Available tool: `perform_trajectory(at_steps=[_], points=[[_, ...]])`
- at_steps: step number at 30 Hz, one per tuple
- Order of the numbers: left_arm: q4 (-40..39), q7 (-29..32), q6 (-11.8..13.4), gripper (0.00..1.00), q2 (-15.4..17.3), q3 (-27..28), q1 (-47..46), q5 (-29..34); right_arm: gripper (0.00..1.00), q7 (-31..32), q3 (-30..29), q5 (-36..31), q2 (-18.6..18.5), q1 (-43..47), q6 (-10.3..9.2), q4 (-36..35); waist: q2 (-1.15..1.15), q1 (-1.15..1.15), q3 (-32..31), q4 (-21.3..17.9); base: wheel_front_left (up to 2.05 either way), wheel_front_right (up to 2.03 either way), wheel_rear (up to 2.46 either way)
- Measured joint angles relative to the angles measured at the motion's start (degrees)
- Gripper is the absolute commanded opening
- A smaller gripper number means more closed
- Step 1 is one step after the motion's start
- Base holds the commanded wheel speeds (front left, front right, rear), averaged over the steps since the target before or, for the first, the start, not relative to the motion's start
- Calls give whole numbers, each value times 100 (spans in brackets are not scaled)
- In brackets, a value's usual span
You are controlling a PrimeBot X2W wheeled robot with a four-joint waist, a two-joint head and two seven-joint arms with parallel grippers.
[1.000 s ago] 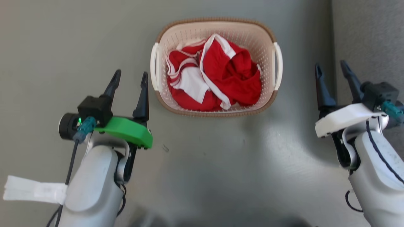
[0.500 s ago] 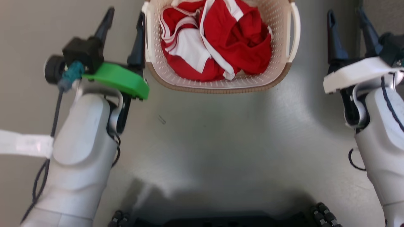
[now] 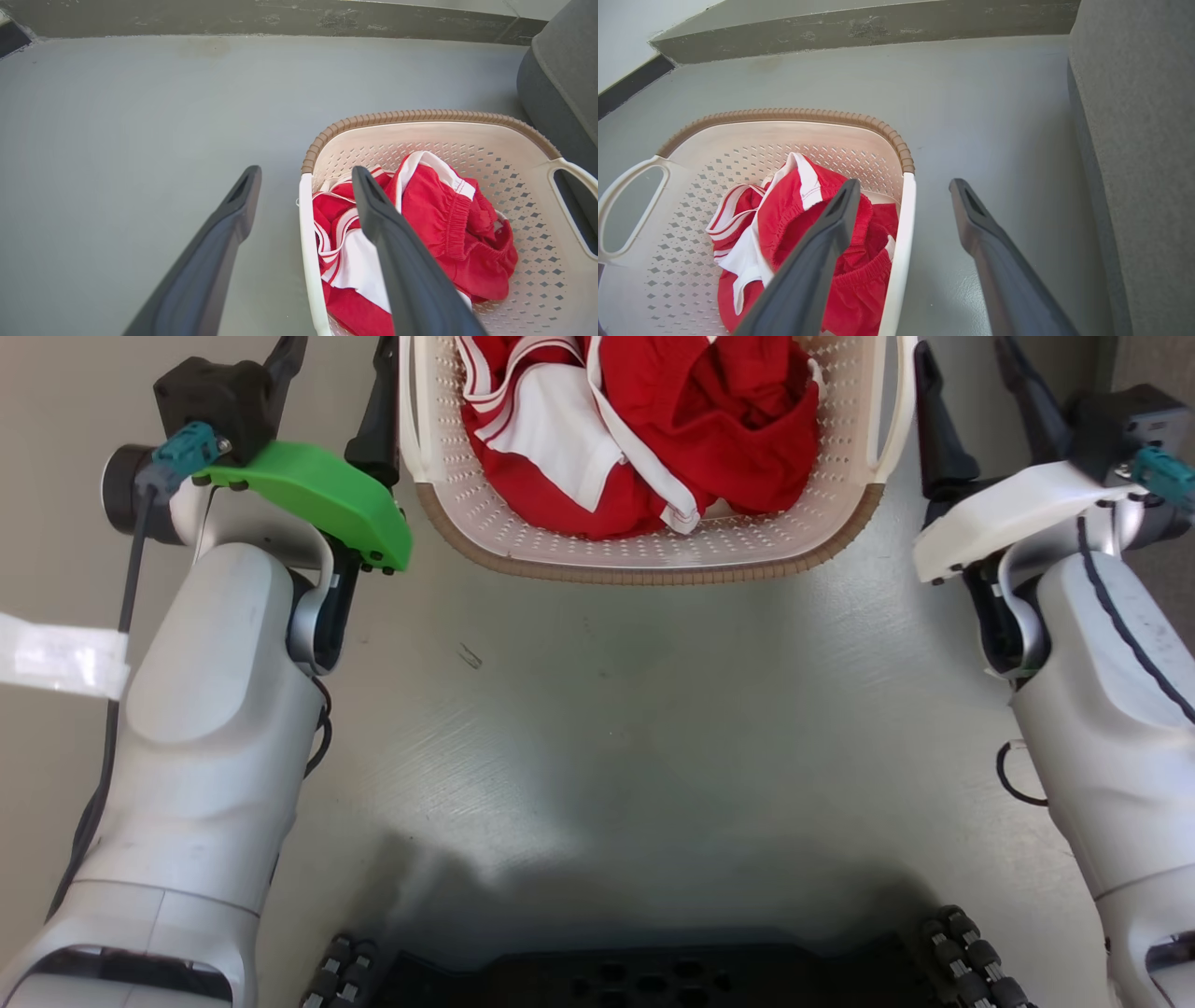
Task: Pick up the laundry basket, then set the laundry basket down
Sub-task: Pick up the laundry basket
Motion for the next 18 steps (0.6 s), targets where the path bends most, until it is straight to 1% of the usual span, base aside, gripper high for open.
perform_trajectory(at_steps=[3, 5, 12, 18], points=[[272, 104, -53, 100, -8, 7, -91, -59, 100, 1, 21, 1, 89, -100, 7, 244, 0, 0, 37, -34, 0, 0, 0], [458, 130, -88, 100, -20, 5, -153, -98, 100, 1, 46, 1, 141, -160, 54, 397, 0, 0, 65, -55, 0, 0, 0], [912, 236, -154, 100, -46, 11, -331, -198, 100, 36, 211, 0, 333, -410, 119, 881, 0, 0, 193, -142, 0, 0, 0], [1183, 249, -197, 100, -93, -27, -479, -219, 100, 60, 253, 0, 349, -512, 156, 1212, 0, 0, 286, -186, 0, 0, 0]])
